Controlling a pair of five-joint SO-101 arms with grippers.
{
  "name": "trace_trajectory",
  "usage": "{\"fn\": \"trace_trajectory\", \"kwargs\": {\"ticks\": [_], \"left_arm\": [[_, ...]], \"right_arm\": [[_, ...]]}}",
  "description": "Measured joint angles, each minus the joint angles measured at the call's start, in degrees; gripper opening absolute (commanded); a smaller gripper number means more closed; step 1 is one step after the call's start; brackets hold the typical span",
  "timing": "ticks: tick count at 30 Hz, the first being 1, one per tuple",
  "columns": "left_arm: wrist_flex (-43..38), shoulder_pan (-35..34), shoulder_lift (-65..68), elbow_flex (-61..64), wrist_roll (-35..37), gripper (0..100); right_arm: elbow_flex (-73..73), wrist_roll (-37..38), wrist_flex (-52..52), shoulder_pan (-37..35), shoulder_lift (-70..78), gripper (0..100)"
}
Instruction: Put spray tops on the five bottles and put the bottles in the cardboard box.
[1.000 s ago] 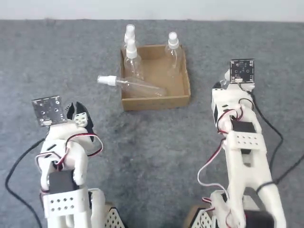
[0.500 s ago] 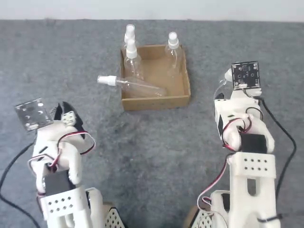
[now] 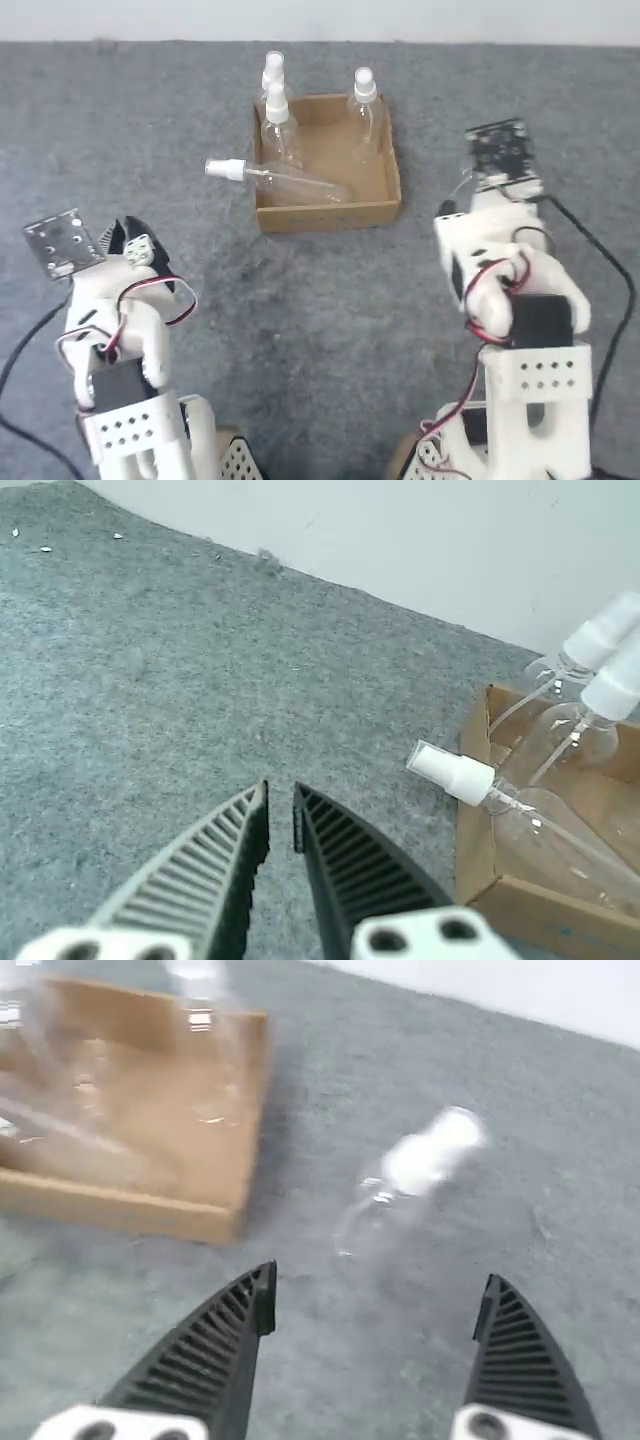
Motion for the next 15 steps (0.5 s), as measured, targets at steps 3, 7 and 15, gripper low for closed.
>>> {"fn": "trace_trajectory", "kwargs": {"ticks": [3, 7, 15], "left_arm": [[0.0, -1.3, 0.0, 0.0, 0.0, 4], [0.0, -1.4, 0.0, 0.0, 0.0, 4], [0.0, -1.5, 0.0, 0.0, 0.0, 4]], "right_arm": [[-1.1, 0.0, 0.8, -5.9, 0.0, 26.1], [-1.1, 0.0, 0.8, -13.6, 1.5, 26.2], [-5.4, 0.2, -4.6, -23.8, 17.4, 26.4]]}}
